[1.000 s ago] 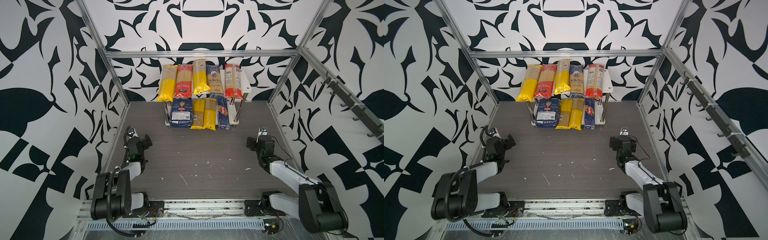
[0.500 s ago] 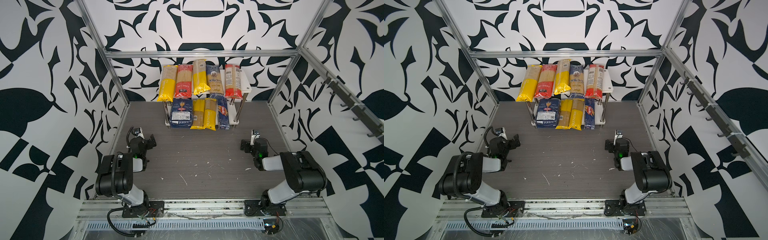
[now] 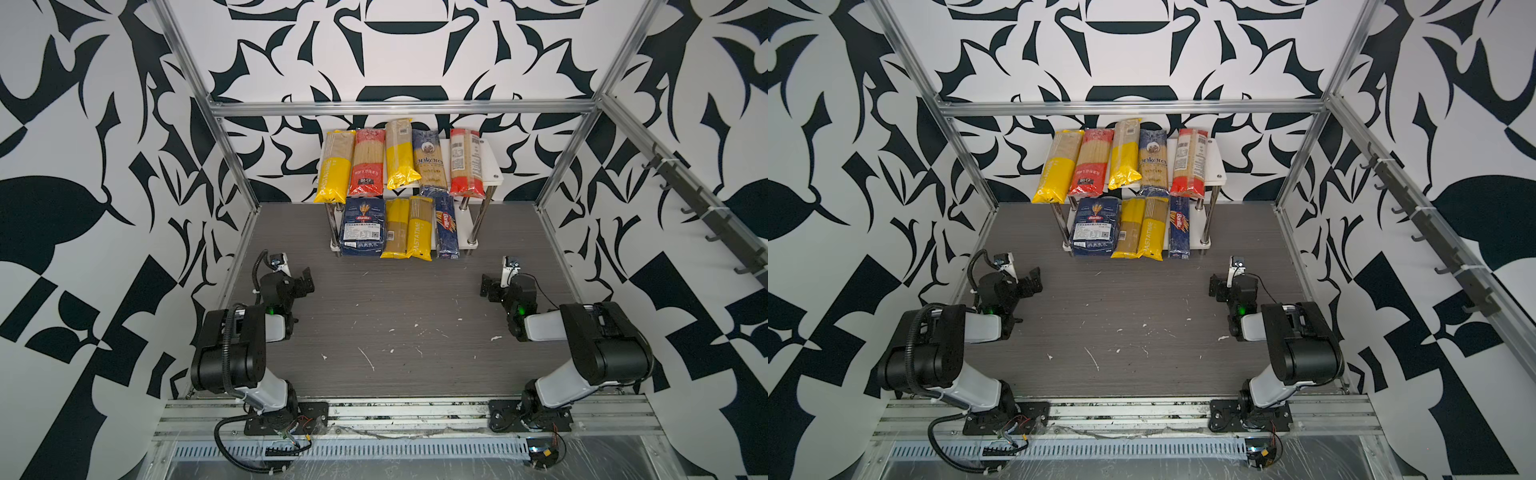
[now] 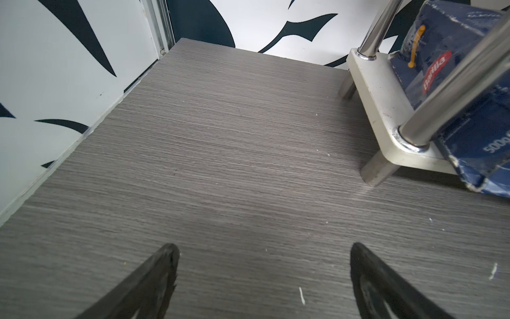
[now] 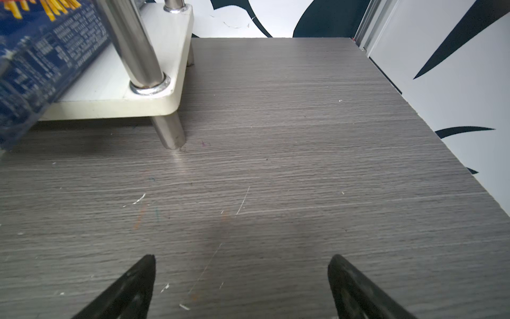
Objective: Arrange pasta packages on shelves
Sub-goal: Reset both arms
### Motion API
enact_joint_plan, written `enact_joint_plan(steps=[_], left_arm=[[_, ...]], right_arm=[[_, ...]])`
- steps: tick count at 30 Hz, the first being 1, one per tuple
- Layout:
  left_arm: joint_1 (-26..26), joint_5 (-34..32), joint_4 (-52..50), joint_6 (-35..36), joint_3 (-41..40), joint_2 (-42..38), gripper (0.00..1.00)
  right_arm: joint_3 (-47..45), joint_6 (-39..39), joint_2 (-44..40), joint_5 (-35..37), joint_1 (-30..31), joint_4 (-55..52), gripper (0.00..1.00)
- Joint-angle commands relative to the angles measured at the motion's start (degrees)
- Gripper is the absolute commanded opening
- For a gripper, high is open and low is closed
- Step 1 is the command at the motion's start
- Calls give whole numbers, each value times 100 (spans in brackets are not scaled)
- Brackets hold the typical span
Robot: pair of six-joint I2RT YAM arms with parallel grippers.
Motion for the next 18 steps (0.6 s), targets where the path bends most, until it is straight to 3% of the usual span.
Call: enact_joint_plan(steps=[1,18], left_arm=[[23,60,132,20,41,4,99],[24,8,142,7,44,9,99]], right_arm=[[-9,-61,-145,-36,-18,289,100],[-9,-61,-136,-40,-22,280,100]])
